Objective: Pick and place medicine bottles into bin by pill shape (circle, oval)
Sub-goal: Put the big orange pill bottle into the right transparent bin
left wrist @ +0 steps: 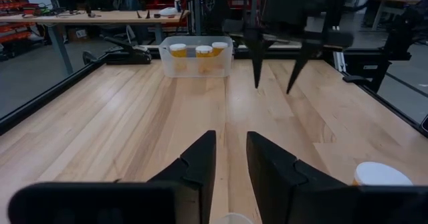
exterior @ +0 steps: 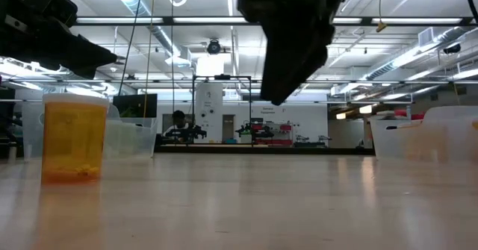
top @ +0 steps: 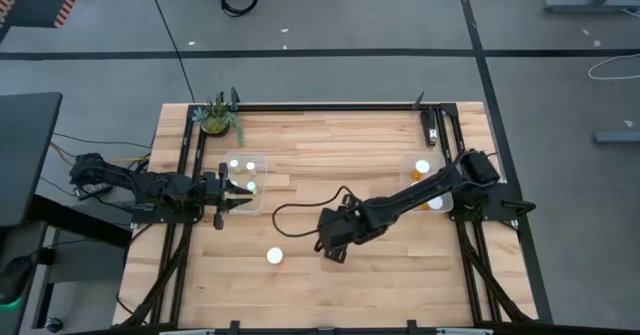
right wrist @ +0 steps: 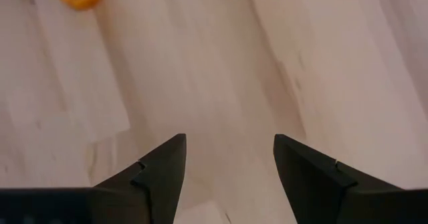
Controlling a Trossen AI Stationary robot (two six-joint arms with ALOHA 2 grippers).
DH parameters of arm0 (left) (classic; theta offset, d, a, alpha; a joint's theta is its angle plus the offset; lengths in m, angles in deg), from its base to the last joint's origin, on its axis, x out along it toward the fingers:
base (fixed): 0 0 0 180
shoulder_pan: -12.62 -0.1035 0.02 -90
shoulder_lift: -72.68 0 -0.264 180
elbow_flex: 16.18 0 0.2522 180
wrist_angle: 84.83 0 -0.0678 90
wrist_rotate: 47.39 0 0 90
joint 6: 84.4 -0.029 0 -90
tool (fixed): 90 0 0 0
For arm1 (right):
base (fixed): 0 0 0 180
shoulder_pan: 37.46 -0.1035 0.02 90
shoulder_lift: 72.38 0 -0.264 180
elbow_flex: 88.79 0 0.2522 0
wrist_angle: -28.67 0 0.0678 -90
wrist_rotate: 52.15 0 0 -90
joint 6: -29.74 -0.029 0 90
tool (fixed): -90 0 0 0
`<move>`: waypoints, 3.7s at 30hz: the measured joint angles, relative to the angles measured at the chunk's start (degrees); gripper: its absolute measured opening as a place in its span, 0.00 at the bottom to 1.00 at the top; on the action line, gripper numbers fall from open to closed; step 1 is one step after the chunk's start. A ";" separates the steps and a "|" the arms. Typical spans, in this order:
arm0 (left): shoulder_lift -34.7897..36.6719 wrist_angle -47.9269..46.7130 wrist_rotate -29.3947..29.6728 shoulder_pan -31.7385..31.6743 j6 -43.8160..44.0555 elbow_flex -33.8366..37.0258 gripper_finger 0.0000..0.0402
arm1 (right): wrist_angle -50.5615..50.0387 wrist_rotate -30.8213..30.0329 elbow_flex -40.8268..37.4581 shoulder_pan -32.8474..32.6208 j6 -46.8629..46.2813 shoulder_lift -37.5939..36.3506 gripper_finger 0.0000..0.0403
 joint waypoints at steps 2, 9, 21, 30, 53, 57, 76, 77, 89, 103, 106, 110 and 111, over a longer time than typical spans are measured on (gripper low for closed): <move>0.00 0.00 0.00 -0.01 -0.02 0.00 0.23 | 0.15 0.47 1.87 0.00 1.08 1.64 0.58; -0.02 0.00 -0.02 -0.01 0.00 0.00 0.21 | 1.01 2.42 9.42 0.00 6.93 7.95 0.58; -0.02 0.00 0.00 0.00 -0.03 0.00 0.22 | 0.47 5.65 29.30 0.79 19.51 20.48 0.58; -0.02 0.03 0.00 -0.01 -0.02 0.00 0.21 | 6.55 6.07 34.13 0.54 25.03 22.95 0.61; -0.03 -0.02 -0.02 -0.01 -0.02 0.02 0.21 | 19.05 8.38 32.91 1.62 34.41 28.50 0.78; -0.03 0.03 -0.03 -0.01 -0.03 0.02 0.21 | 18.71 8.36 32.91 1.85 33.80 28.43 0.77; -0.02 0.00 0.00 0.00 -0.01 0.02 0.23 | 15.84 7.93 32.91 2.14 32.17 28.43 0.58; -0.02 0.01 0.00 -0.01 -0.03 0.02 0.23 | 15.70 7.89 32.91 2.12 32.04 28.39 0.57; -0.02 0.04 0.00 -0.01 -0.02 0.02 0.23 | 10.11 6.20 32.97 1.96 30.39 26.54 0.57; -0.02 0.02 -0.02 -0.01 -0.02 0.02 0.23 | 4.67 5.20 32.99 1.40 30.22 23.93 0.56; -0.01 0.02 -0.02 0.00 -0.03 0.02 0.23 | 3.81 5.22 32.95 1.69 30.73 23.56 0.56; -0.02 0.02 -0.02 -0.01 -0.02 0.02 0.21 | 2.03 5.16 32.97 1.94 30.69 22.79 0.56; -0.02 0.02 0.00 -0.01 0.00 0.02 0.21 | 1.93 4.90 32.97 1.91 30.71 22.45 0.56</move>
